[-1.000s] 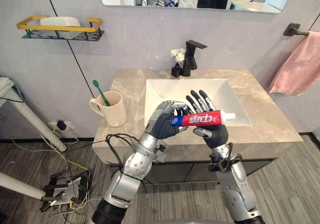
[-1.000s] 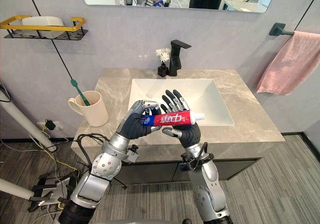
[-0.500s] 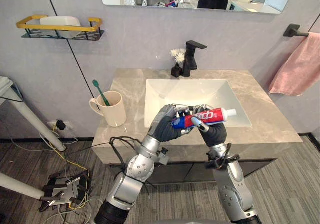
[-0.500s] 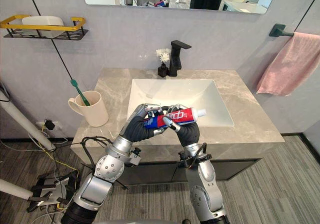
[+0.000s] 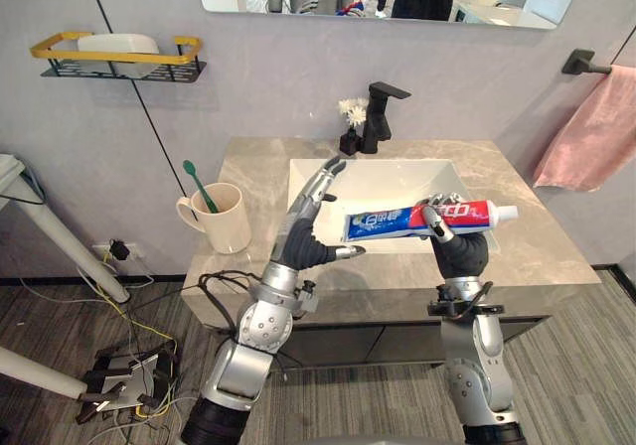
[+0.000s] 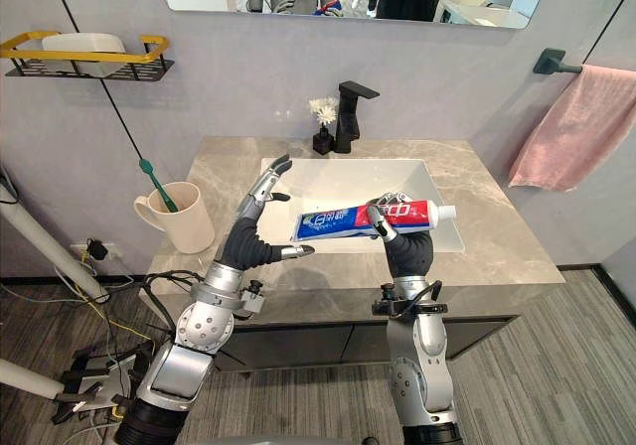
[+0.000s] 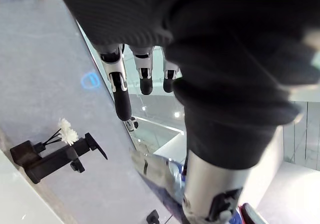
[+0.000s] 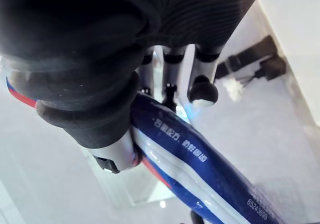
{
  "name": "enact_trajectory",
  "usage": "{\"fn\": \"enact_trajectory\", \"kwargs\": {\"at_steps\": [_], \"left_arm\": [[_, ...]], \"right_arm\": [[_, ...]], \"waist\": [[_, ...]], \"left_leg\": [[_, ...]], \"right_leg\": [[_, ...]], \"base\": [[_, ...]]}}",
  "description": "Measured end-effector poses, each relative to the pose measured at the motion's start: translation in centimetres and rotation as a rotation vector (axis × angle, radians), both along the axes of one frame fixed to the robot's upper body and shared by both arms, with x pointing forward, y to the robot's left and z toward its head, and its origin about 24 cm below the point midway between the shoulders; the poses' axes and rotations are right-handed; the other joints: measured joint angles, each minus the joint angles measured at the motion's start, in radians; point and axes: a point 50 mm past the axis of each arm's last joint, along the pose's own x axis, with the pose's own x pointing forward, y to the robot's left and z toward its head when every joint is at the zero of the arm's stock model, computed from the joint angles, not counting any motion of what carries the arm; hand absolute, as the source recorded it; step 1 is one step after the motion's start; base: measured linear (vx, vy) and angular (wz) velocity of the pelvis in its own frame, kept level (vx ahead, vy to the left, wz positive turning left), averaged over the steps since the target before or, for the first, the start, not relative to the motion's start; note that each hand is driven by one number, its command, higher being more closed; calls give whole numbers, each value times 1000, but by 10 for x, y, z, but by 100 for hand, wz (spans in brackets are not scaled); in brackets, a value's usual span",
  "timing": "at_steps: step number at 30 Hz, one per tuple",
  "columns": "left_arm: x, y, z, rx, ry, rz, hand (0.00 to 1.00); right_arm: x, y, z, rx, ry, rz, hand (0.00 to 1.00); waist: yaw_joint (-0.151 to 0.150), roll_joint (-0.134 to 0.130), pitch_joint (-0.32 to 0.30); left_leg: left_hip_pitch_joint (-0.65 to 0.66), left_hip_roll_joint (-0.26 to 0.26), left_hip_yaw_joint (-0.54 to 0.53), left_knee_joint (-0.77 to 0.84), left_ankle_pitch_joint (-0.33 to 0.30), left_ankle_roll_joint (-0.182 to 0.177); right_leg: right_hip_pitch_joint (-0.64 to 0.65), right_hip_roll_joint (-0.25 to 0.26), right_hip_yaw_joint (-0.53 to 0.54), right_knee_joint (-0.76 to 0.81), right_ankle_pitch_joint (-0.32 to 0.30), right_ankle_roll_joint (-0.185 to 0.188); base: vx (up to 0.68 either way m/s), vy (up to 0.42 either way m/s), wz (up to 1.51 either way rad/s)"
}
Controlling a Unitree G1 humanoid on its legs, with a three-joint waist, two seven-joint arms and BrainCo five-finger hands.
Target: Organize washtable
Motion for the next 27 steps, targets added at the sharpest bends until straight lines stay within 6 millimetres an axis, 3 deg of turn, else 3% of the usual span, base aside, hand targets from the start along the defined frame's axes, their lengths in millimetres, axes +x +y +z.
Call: {"fn": "enact_trajectory", "kwargs": {"at_steps": [5,8,14,17,19,22,26,27], "left_arm": [[-6,11,17,-36,-85,54,0],[-14,28,29,-77,-149,122,0],[-39,75,52,-136,-310,385,0],[-53,96,56,-143,-352,518,0],[-61,107,54,-141,-357,598,0],[-69,118,41,-150,-293,689,0],[-81,125,-1,-139,-43,749,0],[-81,129,-20,-153,61,756,0]], "right_arm": [[1,-4,-4,1,24,-25,100],[4,-7,1,-4,3,-39,100],[24,-13,37,-57,-146,-75,100],[33,-16,61,-104,-237,-99,100],[42,-13,76,-119,-280,-101,100],[58,-12,95,-154,-320,-108,100],[80,-11,135,-244,-405,-111,100],[84,-11,148,-279,-437,-110,100]], "waist": [[0,1,0],[1,1,0],[15,2,0],[56,5,2],[67,5,2],[108,5,3],[142,-4,8],[158,-7,12]], "left_leg": [[4,0,-14,-1,1,-1],[3,0,-19,-2,1,-1],[3,0,-53,-3,5,-2],[-2,-1,-83,-10,14,-6],[-1,-2,-109,-31,33,-8],[-10,-2,-143,-40,43,-13],[-37,-4,-204,-42,56,-17],[-42,-4,-220,-47,67,-20]], "right_leg": [[13,0,-16,0,-6,0],[16,0,-22,0,-6,0],[40,-1,-53,0,-12,-2],[53,-1,-83,0,-21,0],[59,0,-110,0,-25,-1],[74,2,-143,0,-31,4],[86,3,-204,0,-40,4],[86,5,-224,0,-41,4]], "base": [[0,-1,9],[-4,-7,4],[-18,-17,17],[-14,-32,32],[8,-32,39],[-17,-32,33],[-15,-29,46],[15,-35,51]]}}
